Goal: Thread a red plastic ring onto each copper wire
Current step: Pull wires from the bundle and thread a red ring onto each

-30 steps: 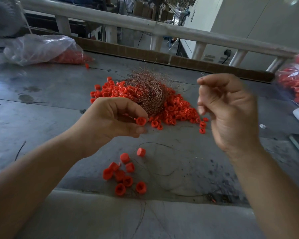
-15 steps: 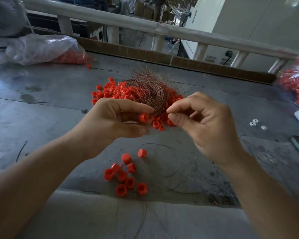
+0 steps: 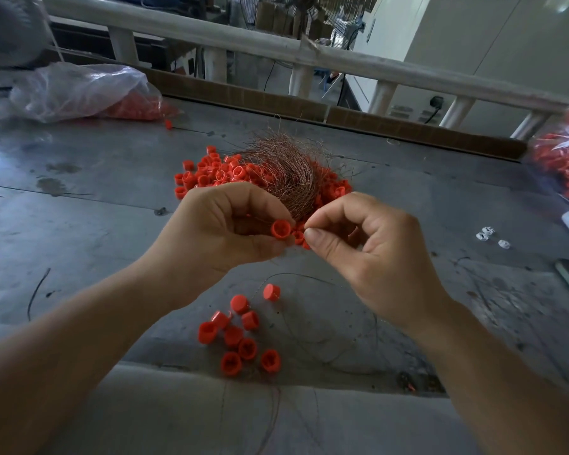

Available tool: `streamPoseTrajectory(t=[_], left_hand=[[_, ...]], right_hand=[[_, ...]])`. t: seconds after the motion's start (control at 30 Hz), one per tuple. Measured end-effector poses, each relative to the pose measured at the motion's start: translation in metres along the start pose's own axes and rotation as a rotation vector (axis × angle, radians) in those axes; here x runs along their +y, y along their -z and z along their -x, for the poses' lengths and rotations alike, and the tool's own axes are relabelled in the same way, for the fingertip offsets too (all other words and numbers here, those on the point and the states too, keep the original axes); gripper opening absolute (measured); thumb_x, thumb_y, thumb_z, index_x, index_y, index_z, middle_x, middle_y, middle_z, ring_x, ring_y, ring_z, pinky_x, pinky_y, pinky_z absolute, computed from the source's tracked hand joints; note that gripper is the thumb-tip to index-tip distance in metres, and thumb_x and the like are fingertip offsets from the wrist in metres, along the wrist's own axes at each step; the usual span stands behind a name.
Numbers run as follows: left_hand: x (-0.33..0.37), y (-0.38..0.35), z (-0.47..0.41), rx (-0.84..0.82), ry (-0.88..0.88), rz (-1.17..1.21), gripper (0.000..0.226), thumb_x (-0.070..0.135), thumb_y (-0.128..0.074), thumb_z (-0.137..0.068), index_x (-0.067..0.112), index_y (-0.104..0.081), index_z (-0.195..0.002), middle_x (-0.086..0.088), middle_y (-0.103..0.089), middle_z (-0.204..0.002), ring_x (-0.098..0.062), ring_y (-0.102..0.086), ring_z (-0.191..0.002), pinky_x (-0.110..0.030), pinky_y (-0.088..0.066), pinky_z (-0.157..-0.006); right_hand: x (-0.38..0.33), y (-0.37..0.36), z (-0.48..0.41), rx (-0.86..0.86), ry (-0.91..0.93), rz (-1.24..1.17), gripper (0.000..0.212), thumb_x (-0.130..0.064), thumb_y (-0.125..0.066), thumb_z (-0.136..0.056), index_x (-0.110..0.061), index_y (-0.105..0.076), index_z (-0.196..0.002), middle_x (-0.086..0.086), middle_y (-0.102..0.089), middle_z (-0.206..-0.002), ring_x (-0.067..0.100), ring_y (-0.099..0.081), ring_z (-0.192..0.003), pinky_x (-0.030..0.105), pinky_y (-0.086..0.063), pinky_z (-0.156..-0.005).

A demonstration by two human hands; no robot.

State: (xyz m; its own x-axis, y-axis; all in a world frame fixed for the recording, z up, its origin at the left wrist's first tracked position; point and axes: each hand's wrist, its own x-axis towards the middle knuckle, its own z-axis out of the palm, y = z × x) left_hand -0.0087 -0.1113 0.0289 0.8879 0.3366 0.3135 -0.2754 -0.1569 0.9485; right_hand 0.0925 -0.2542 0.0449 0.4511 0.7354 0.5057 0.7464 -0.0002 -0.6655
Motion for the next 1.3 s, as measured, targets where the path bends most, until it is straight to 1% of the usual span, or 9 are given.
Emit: streamPoseTrajectory(t=[0.23, 0.5, 0.57, 0.63, 0.7, 0.8, 0.93, 1.17, 1.3], left_hand=[[-0.0021, 0.0002, 0.0, 0.048, -0.016, -0.019, 0.029, 0.03, -0.076, -0.041, 0.028, -0.07, -0.07, -0.002, -0.071, -0.079, -0.016, -0.069, -0.071, -0.02, -0.054, -0.064], [-0.0033, 0.0008, 0.0019, 0.066, 0.004, -0.008, 0.029, 0.03, -0.076, -0.04, 0.03, -0.07, -0.069, 0.002, -0.069, -0.075, -0.011, -0.068, -0.069, -0.017, -0.053, -0.064], [-0.0024, 0.0005, 0.0021, 0.051, 0.012, 0.025, 0.029, 0.026, -0.077, -0.041, 0.025, -0.071, -0.07, 0.0, -0.071, -0.075, -0.012, -0.069, -0.07, -0.017, -0.053, -0.064], [-0.0008, 0.002, 0.0021, 0.013, 0.023, 0.074, 0.033, 0.016, -0.081, -0.041, 0.02, -0.073, -0.072, -0.003, -0.072, -0.077, -0.013, -0.069, -0.072, -0.017, -0.053, -0.063], [-0.0002, 0.0039, 0.002, -0.031, 0.046, 0.128, 0.04, 0.005, -0.084, -0.04, 0.019, -0.074, -0.077, -0.007, -0.073, -0.083, -0.017, -0.069, -0.078, -0.022, -0.056, -0.068], [0.0001, 0.0052, 0.0026, -0.061, 0.085, 0.233, 0.03, 0.009, -0.072, -0.054, 0.016, -0.075, -0.083, -0.011, -0.072, -0.089, -0.024, -0.068, -0.085, -0.03, -0.056, -0.079], [0.0003, 0.0052, 0.0027, -0.059, 0.114, 0.307, 0.026, 0.004, -0.062, -0.063, 0.013, -0.075, -0.083, -0.01, -0.072, -0.09, -0.024, -0.069, -0.089, -0.026, -0.055, -0.077], [0.0007, 0.0048, 0.0031, -0.04, 0.112, 0.307, 0.025, 0.006, -0.067, -0.06, 0.011, -0.075, -0.083, -0.01, -0.073, -0.09, -0.022, -0.069, -0.089, -0.022, -0.054, -0.073], [0.0012, 0.0048, 0.003, -0.036, 0.121, 0.312, 0.024, -0.004, -0.063, -0.068, 0.009, -0.074, -0.085, -0.01, -0.073, -0.091, -0.023, -0.069, -0.09, -0.022, -0.054, -0.074]], right_hand=[[0.0015, -0.0027, 0.0023, -0.048, 0.002, 0.008, 0.007, -0.016, -0.063, -0.076, -0.022, -0.062, -0.073, -0.008, -0.06, -0.07, 0.004, -0.055, -0.067, 0.009, -0.04, -0.06], [-0.0016, -0.0045, 0.0031, -0.067, -0.013, 0.009, 0.003, -0.016, -0.063, -0.073, -0.016, -0.066, -0.072, -0.009, -0.06, -0.068, 0.006, -0.055, -0.065, 0.011, -0.042, -0.059], [-0.0013, -0.0043, 0.003, -0.065, -0.012, 0.012, 0.003, -0.016, -0.063, -0.073, -0.016, -0.065, -0.072, -0.011, -0.059, -0.067, 0.005, -0.054, -0.065, 0.01, -0.041, -0.058], [-0.0005, -0.0032, 0.0027, -0.043, -0.014, 0.026, 0.005, -0.016, -0.063, -0.074, -0.02, -0.064, -0.072, -0.011, -0.058, -0.066, 0.005, -0.054, -0.063, 0.01, -0.041, -0.057], [0.001, -0.0009, 0.0016, -0.017, -0.015, 0.044, 0.006, -0.016, -0.063, -0.074, -0.02, -0.064, -0.071, -0.01, -0.059, -0.066, 0.006, -0.054, -0.062, 0.011, -0.041, -0.056], [0.0015, 0.0015, 0.0004, 0.003, -0.013, 0.059, 0.006, -0.015, -0.063, -0.075, -0.019, -0.065, -0.071, -0.011, -0.058, -0.064, 0.005, -0.053, -0.06, 0.011, -0.04, -0.054], [0.0014, 0.0029, 0.0004, 0.008, -0.007, 0.065, 0.01, -0.013, -0.064, -0.075, -0.021, -0.063, -0.07, -0.013, -0.056, -0.063, 0.002, -0.052, -0.059, 0.01, -0.039, -0.054], [0.0018, 0.0033, -0.0001, 0.014, -0.01, 0.073, 0.01, -0.013, -0.064, -0.075, -0.021, -0.063, -0.07, -0.014, -0.054, -0.061, 0.001, -0.051, -0.057, 0.01, -0.038, -0.053], [0.0033, 0.0044, -0.001, 0.019, -0.017, 0.066, 0.01, -0.012, -0.064, -0.075, -0.021, -0.063, -0.07, -0.015, -0.054, -0.061, 0.001, -0.051, -0.057, 0.009, -0.038, -0.052]])
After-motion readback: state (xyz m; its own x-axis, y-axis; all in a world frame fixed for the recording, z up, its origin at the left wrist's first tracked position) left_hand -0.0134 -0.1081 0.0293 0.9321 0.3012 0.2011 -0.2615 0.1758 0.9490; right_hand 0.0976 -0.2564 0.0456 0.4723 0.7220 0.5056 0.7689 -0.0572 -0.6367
